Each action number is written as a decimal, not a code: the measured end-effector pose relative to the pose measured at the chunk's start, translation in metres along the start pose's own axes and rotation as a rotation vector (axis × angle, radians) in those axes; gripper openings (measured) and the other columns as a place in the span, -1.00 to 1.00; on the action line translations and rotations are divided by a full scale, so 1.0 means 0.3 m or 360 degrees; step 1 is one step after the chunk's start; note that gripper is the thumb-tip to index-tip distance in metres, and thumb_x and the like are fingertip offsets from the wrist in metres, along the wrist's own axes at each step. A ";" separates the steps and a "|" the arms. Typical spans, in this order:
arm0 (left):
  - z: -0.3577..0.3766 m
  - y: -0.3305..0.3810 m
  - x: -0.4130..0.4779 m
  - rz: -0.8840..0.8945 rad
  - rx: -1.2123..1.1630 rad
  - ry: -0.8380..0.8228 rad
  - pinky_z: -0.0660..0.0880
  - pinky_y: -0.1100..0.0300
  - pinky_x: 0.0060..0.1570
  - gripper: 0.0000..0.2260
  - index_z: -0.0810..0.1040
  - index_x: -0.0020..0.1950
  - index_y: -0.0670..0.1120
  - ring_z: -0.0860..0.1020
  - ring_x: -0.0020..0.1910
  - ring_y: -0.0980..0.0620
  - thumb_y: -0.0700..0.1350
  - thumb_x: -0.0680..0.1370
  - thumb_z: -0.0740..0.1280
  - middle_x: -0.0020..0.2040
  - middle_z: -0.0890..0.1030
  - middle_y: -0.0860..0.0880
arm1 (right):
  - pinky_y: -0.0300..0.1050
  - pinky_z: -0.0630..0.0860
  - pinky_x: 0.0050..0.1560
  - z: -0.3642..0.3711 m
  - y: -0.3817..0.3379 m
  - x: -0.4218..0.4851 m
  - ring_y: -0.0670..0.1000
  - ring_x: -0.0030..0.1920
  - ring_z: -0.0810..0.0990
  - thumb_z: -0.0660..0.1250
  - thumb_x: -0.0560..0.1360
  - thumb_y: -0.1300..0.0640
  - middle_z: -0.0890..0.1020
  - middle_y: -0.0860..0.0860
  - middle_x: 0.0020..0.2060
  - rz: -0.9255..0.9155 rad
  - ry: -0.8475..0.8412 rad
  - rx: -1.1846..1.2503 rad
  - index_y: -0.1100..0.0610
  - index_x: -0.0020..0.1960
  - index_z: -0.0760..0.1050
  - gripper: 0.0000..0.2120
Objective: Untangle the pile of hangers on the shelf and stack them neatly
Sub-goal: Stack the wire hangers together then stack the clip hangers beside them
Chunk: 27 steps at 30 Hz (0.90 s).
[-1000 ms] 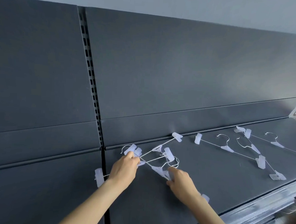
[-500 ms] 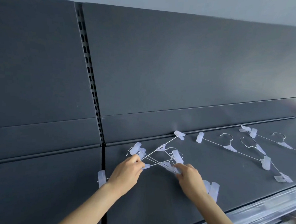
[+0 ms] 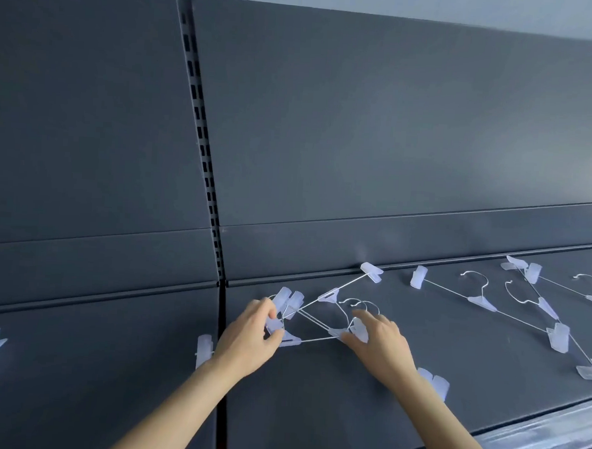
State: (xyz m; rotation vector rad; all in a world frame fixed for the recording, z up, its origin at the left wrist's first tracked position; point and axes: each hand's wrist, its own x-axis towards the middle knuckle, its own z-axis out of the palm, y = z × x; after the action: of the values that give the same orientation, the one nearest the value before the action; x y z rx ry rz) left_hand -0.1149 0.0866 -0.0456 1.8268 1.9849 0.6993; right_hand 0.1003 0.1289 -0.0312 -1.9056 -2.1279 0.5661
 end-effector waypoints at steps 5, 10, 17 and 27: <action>-0.008 -0.001 -0.016 -0.0240 0.0077 -0.0123 0.43 0.11 -0.16 -0.63 0.26 -0.04 -0.01 0.51 -0.11 -0.01 0.19 0.41 0.32 0.04 0.39 0.09 | -0.04 0.42 -0.12 0.001 -0.013 0.021 0.17 -0.05 0.50 0.16 0.48 0.29 0.60 0.12 -0.15 -0.0046 0.0211 0.0245 0.23 -0.10 0.53 -0.84; -0.017 0.002 -0.037 -0.0260 0.0121 -0.0324 0.33 0.17 -0.27 -0.65 0.40 -0.20 0.01 0.47 -0.24 0.07 0.25 0.33 0.38 -0.21 0.49 0.13 | -0.13 0.33 -0.22 -0.010 0.009 0.018 0.09 -0.20 0.47 0.15 0.52 0.31 0.55 0.03 -0.27 -0.0024 0.0327 0.0521 0.23 -0.11 0.52 -0.83; -0.045 0.049 -0.024 -0.0162 -0.0113 -0.0180 0.22 0.24 -0.41 -0.76 0.45 -0.45 0.00 0.33 -0.45 0.11 0.02 0.37 0.39 -0.47 0.40 0.05 | -0.31 0.36 -0.26 -0.019 0.048 -0.002 0.08 -0.22 0.49 0.21 0.51 0.29 0.59 0.06 -0.29 0.0028 0.0276 0.0782 0.22 -0.16 0.52 -0.86; -0.090 0.014 0.069 -0.0169 -0.0518 -0.0078 0.16 0.25 -0.36 -0.68 0.41 -0.52 -0.03 0.22 -0.47 0.13 -0.17 0.43 0.37 -0.56 0.31 0.11 | -0.08 0.34 -0.24 -0.006 0.103 -0.041 0.10 -0.23 0.40 0.26 0.47 0.10 0.46 0.04 -0.32 -0.0017 0.0064 0.0254 0.23 -0.21 0.48 -0.80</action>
State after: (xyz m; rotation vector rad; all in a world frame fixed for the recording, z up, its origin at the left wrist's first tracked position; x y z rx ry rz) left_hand -0.1290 0.1042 -0.0198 1.5223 1.7987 0.8771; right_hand 0.1305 0.1194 -0.0419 -1.8034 -2.0026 0.6679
